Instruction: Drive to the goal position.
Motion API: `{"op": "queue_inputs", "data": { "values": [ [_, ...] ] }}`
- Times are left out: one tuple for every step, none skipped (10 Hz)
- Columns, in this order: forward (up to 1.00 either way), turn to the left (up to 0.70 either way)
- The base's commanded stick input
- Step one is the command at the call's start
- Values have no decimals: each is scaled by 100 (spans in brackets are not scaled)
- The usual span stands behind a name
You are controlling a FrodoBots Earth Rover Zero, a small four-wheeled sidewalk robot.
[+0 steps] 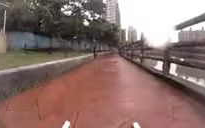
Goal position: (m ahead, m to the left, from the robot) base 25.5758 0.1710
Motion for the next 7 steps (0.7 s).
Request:
{"op": "queue_inputs", "data": {
  "values": [
    [50,0],
    [50,0],
    [50,0],
    [50,0],
    [50,0],
    [50,0],
    [50,0]
  ]
}}
